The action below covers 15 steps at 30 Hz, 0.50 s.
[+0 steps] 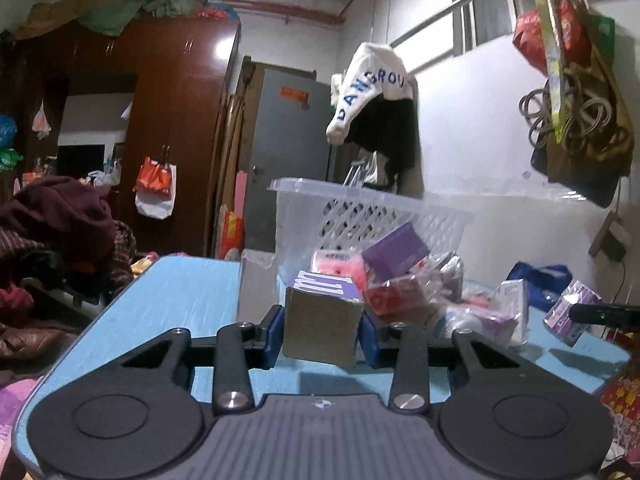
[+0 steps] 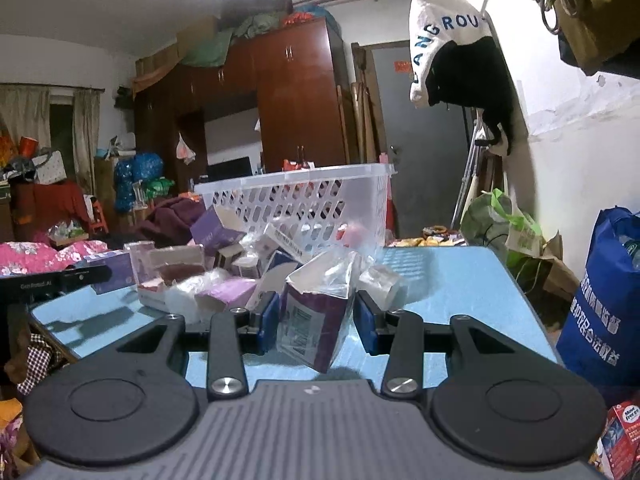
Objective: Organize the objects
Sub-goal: 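Grasp the wrapped purple-white box with the right tool while the left grasps the purple-label box, then lift both held boxes over the white basket and open both tools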
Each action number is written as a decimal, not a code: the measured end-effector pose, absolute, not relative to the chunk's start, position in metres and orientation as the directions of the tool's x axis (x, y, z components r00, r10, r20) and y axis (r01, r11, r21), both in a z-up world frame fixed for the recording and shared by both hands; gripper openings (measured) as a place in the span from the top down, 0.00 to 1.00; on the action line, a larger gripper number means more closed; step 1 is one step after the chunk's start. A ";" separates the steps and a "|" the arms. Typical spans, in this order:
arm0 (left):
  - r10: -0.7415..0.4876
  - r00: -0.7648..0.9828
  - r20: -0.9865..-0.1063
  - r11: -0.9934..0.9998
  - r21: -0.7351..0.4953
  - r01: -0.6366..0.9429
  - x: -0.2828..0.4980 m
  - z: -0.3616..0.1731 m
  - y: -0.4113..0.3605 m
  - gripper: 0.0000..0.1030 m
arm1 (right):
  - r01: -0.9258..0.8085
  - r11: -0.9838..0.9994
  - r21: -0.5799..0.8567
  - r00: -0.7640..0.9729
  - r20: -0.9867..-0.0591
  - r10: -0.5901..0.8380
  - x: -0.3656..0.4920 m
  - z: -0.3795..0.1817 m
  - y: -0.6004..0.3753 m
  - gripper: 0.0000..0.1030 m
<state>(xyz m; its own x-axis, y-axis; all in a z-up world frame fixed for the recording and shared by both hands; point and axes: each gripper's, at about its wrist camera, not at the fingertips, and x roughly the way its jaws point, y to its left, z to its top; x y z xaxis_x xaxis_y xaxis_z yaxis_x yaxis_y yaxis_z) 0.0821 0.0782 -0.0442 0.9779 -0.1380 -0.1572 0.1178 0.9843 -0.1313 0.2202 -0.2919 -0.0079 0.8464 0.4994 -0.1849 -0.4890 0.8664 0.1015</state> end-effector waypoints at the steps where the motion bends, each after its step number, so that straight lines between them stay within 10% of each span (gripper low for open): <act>1: -0.141 0.978 -0.151 0.984 -0.131 0.121 0.081 -0.044 0.078 0.59 | -0.487 0.868 0.095 0.849 -0.182 0.496 0.219 -0.007 -0.292 0.57; 15: -0.184 0.976 -0.113 0.970 -0.180 0.162 0.079 -0.038 0.079 0.59 | -0.505 0.853 0.130 0.842 -0.144 0.520 0.219 -0.001 -0.295 0.57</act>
<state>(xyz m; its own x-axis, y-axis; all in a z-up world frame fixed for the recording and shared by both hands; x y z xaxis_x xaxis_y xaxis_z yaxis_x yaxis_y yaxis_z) 0.0793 0.0787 -0.0381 0.9763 -0.1841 -0.1134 0.1620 0.9702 -0.1803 0.2192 -0.2946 -0.0010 0.8420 0.5199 -0.1442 -0.5046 0.8534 0.1304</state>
